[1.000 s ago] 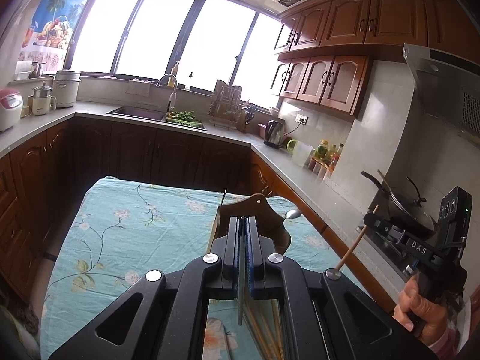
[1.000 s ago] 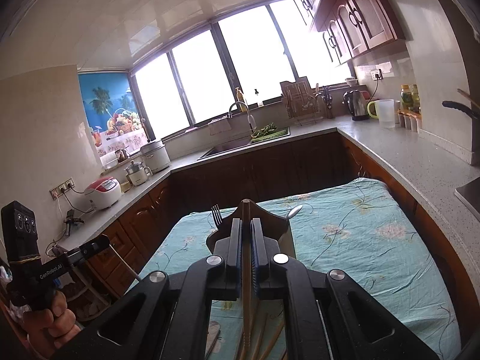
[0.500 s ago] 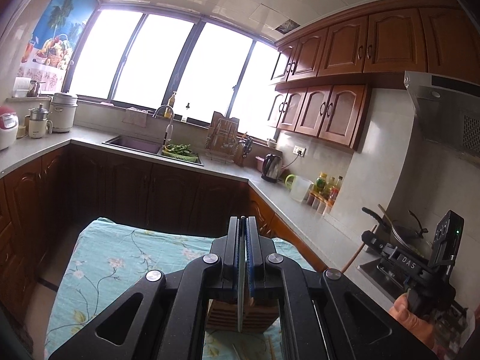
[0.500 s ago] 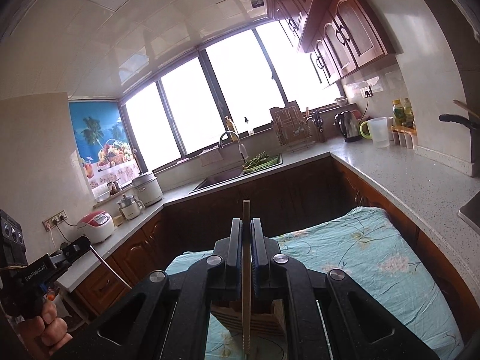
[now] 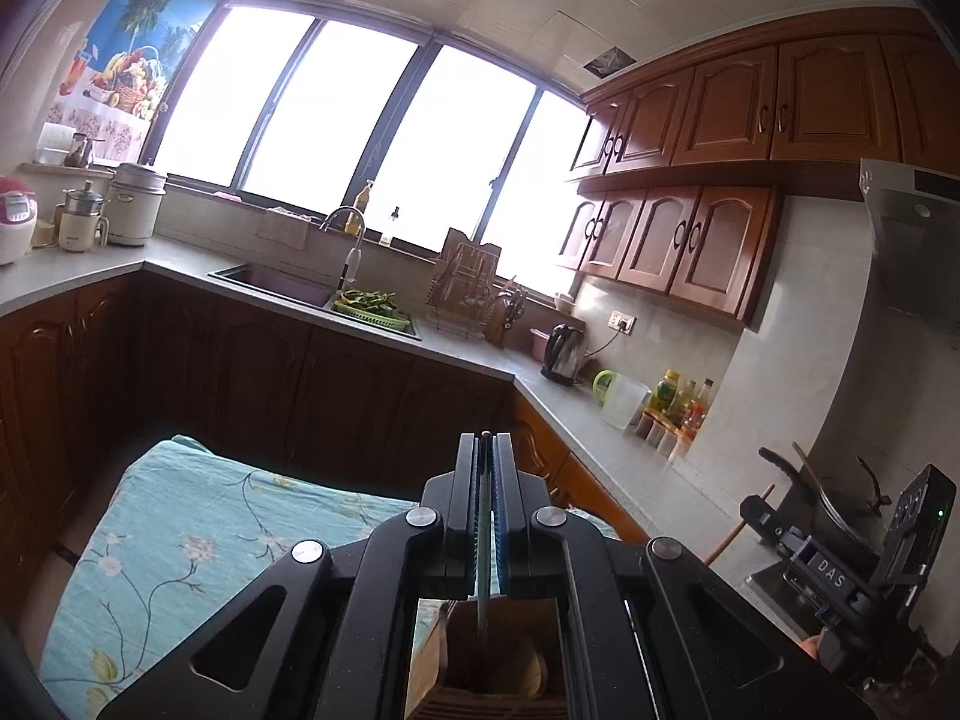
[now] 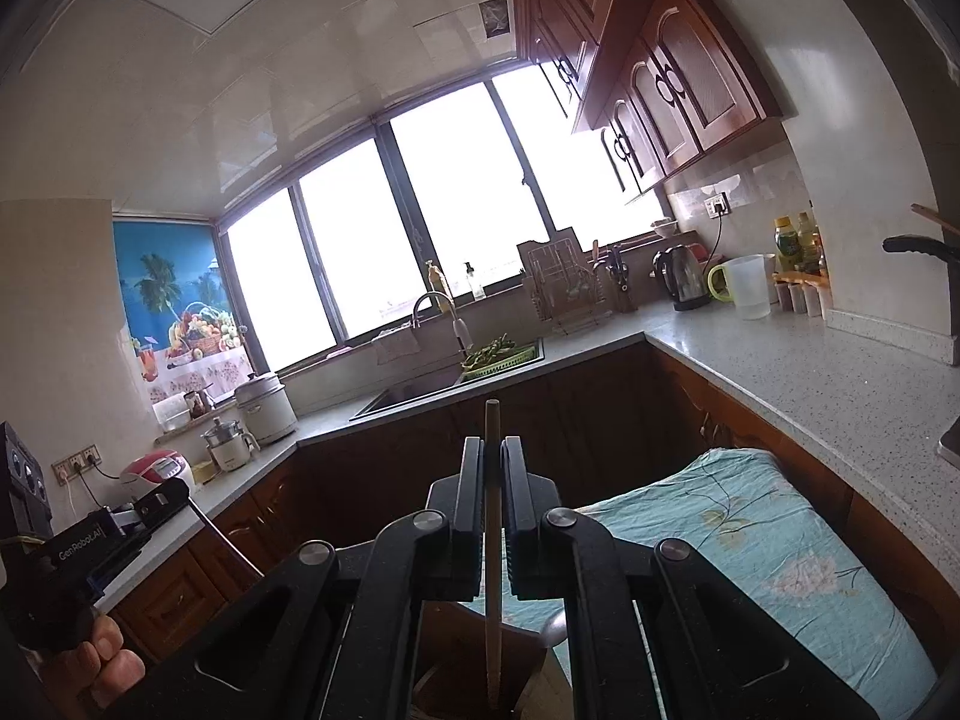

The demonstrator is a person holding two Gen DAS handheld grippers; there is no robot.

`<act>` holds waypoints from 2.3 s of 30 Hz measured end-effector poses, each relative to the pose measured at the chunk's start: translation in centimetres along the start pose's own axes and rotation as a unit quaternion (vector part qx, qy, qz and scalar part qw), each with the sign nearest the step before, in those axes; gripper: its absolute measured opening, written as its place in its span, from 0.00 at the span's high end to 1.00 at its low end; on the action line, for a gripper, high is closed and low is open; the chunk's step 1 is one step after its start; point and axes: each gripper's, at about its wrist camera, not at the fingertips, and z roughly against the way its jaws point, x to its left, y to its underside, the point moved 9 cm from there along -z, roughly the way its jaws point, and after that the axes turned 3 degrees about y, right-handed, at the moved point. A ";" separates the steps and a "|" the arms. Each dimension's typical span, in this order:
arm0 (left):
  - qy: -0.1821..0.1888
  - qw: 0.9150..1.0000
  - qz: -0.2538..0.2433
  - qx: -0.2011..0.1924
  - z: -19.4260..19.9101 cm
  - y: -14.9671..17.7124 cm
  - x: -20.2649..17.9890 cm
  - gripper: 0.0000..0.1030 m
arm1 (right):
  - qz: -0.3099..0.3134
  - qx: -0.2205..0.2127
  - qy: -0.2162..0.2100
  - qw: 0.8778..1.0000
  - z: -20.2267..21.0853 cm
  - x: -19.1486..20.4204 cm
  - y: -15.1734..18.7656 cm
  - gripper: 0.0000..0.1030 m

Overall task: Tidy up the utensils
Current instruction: 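Lift both chopsticks, lower them into the wooden holder, open both tools, then move both tools back down to the remaining chopsticks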

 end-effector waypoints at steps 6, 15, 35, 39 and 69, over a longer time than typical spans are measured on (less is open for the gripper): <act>-0.007 1.000 0.016 0.016 -3.1 3.2 1.2 0.98 | -0.016 0.001 0.019 1.000 -0.7 -1.6 2.9 0.95; -0.010 0.999 0.014 0.049 -6.4 4.4 1.5 0.98 | -0.017 0.037 0.028 0.999 -2.1 -2.1 5.1 0.94; -0.020 0.998 0.025 0.055 -3.7 3.4 3.0 0.63 | -0.040 0.056 0.017 0.998 -1.7 -3.0 4.7 0.41; -0.034 0.997 0.035 0.053 -2.0 3.7 3.1 0.24 | -0.050 0.046 0.015 0.998 -0.3 -3.7 4.3 0.13; -0.108 0.971 0.080 0.200 12.0 12.4 2.0 0.16 | -0.028 0.187 0.032 0.981 10.9 -5.8 16.0 0.10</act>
